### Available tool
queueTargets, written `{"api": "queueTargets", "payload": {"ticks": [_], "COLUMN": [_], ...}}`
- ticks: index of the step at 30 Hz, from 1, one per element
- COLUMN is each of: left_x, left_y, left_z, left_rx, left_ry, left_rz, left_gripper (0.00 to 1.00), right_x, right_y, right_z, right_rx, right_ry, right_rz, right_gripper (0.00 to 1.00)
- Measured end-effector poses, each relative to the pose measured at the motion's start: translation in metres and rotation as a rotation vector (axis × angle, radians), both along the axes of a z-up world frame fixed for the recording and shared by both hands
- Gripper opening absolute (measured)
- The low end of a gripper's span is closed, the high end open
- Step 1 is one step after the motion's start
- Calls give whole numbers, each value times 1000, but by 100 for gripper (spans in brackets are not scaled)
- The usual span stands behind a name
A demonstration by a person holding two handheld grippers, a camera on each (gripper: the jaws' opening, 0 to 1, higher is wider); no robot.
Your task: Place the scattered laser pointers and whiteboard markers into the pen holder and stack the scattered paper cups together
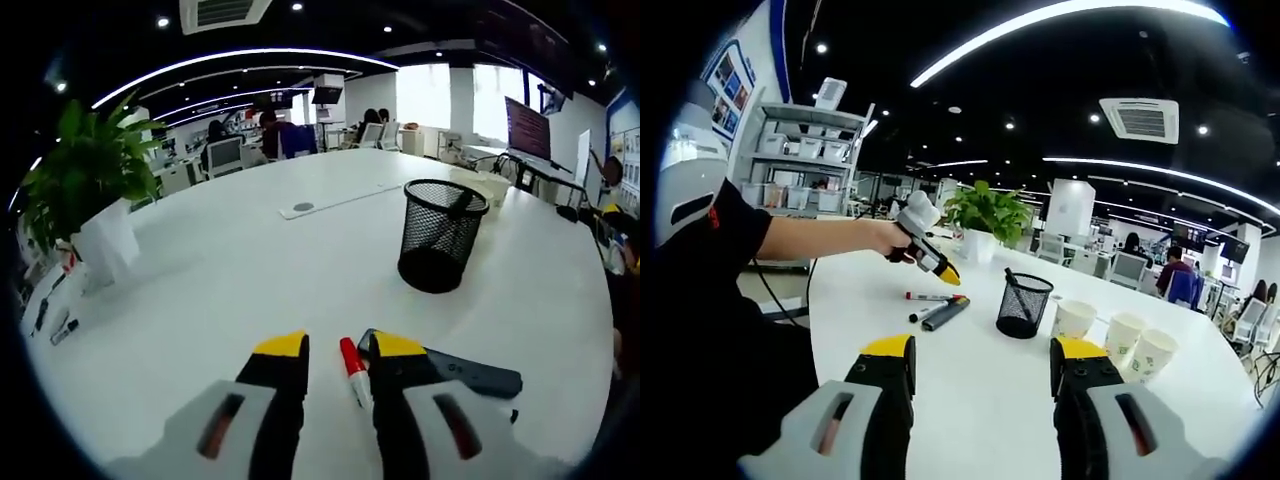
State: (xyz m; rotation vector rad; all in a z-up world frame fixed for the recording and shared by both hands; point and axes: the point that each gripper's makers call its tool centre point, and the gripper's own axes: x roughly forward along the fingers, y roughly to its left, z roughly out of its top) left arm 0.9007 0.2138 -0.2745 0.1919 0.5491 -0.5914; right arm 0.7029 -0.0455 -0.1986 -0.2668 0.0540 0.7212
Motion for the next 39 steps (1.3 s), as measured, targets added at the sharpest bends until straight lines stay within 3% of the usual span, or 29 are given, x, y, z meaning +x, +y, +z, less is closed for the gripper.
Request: {"api": "queueTargets", "payload": {"ticks": [2, 3, 5, 6, 7, 12, 20, 26, 39], "left_x": [-3, -2, 2, 2, 1, -1, -2, 13, 21], "left_y": [-11, -10, 1, 2, 2, -2, 5, 0, -4], "left_z": [3, 4, 3, 1, -1, -2, -13, -9, -15], "left_rx": [-95, -145, -66, -11, 2, -31, 94, 83, 126], "left_ry": [22, 47, 10, -4, 4, 24, 22, 35, 53], "left_rz": [-21, 14, 47, 29, 26, 22, 15, 3, -18], "left_gripper": [26, 26, 25, 25, 25, 25, 23, 23, 22], "right_x": [-1, 0, 2, 3, 4, 5, 2, 2, 2], "right_y": [-1, -2, -4, -5, -5, -3, 1, -1, -5], "right_z": [0, -1, -3, -4, -4, -3, -3, -3, -3], "right_rx": [-1, 1, -5, -8, -7, -7, -15, -14, -13], "right_ry": [-2, 3, 8, 7, 8, 10, 4, 5, 0], "right_rz": [-1, 0, -8, -11, -13, -12, 1, -2, -9], "right_gripper": [56, 56, 56, 56, 56, 56, 56, 56, 56]}}
